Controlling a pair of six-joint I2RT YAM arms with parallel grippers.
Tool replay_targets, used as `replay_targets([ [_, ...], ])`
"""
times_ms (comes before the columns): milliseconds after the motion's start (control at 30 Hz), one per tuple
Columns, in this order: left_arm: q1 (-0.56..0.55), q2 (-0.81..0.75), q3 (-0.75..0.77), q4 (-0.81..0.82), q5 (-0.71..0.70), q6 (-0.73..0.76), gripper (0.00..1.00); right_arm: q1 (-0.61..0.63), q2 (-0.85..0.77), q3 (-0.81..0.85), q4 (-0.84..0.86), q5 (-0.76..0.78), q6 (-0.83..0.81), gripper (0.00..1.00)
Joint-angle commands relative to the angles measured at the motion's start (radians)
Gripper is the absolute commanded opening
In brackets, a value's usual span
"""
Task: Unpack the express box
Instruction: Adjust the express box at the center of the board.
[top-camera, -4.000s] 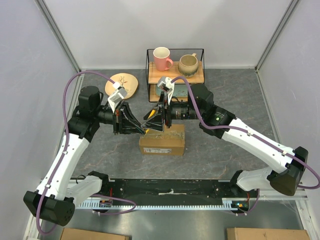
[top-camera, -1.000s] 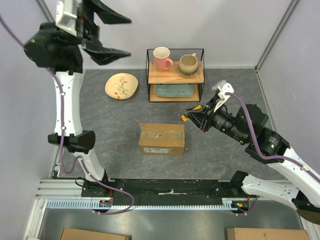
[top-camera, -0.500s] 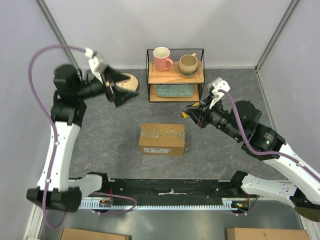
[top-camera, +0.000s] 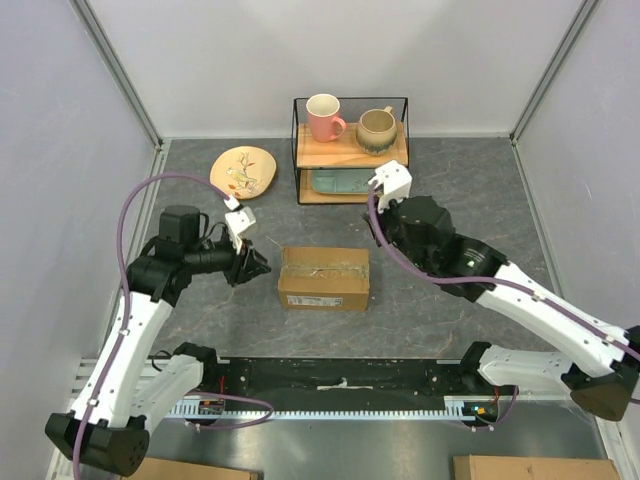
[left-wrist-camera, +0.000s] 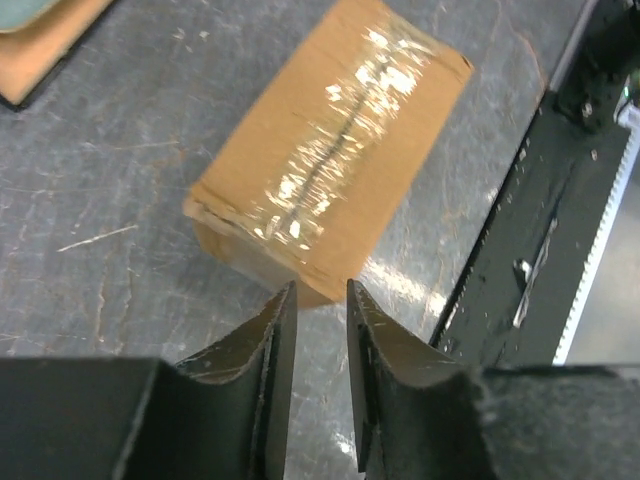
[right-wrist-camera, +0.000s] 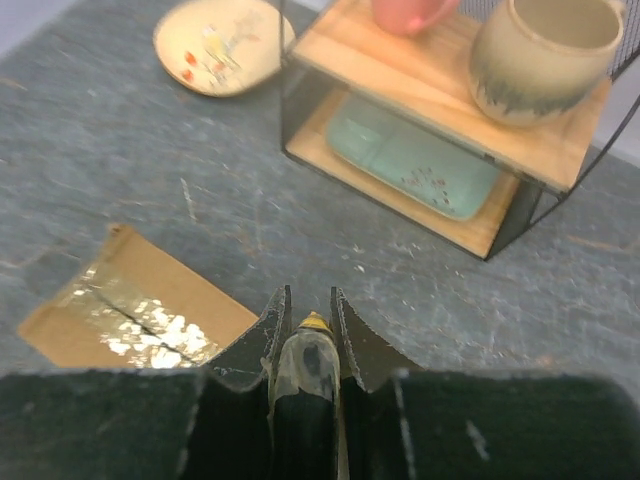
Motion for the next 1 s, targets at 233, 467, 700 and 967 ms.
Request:
replay_targets([
  [233,-0.155,-0.05,-0.153,-0.068,-0.13,0.181,0.21,0.0,0.194,-0.078,0.148,0.175,-0.109,0.0],
  [467,-0.204,-0.044,-0.235,-0.025,-0.201,0.227,0.2,-0.008,0.28,-0.09,0.224,0.198,-0.152,0.0],
  [700,-0.279,0.014,-0.268,0.083,-0.316,0.172,0.15,-0.011,0.371,-0.093,0.254,0.193,-0.184,0.0],
  [967,-0.295,0.1,-0.263,0.165,-0.36,0.115,0.08,-0.01,0.425,-0.168,0.278,0.195,-0.174,0.0],
])
